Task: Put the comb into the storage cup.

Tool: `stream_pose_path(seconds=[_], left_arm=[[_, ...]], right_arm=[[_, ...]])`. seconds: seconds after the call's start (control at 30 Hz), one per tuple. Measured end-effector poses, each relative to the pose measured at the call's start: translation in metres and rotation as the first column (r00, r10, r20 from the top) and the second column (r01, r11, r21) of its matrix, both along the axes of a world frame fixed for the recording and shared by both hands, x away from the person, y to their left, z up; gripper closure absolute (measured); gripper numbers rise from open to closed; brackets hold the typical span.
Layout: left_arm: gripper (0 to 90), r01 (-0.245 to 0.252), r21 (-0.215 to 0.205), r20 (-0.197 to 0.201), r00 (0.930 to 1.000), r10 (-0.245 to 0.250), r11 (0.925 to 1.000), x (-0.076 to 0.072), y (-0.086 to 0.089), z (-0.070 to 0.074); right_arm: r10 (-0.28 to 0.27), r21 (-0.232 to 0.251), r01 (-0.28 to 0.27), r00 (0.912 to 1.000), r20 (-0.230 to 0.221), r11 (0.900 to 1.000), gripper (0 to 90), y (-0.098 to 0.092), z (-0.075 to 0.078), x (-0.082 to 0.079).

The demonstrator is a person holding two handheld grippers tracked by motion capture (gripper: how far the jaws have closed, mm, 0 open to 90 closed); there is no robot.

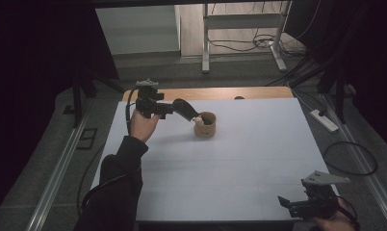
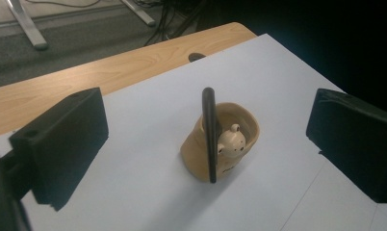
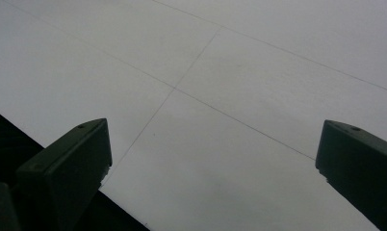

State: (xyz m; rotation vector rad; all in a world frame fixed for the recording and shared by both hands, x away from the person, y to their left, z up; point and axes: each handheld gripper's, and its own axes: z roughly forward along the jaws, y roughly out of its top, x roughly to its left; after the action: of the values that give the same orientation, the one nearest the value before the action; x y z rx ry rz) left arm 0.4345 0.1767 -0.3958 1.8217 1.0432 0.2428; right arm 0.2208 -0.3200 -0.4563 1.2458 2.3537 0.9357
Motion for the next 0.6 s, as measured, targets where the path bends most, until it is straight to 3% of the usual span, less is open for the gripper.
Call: stream_pose_path(seconds=[0.5,0.6], left_arm=[[0.2,-0.002,0.032,0.062,0.9981,0.0,0.9995,-0.02,0.012,0.002],[0.2,0.001,0.022,0.066,0.9978,-0.002,0.9998,-0.024,0.013,0.001]], right_arm=[[0.005,-0.005,-0.005,1.0,0.001,1.0,0.0,0.001,0.0,0.0],[0.006,-0.008,-0.006,1.0,0.001,1.0,0.0,0.001,0.0,0.0]])
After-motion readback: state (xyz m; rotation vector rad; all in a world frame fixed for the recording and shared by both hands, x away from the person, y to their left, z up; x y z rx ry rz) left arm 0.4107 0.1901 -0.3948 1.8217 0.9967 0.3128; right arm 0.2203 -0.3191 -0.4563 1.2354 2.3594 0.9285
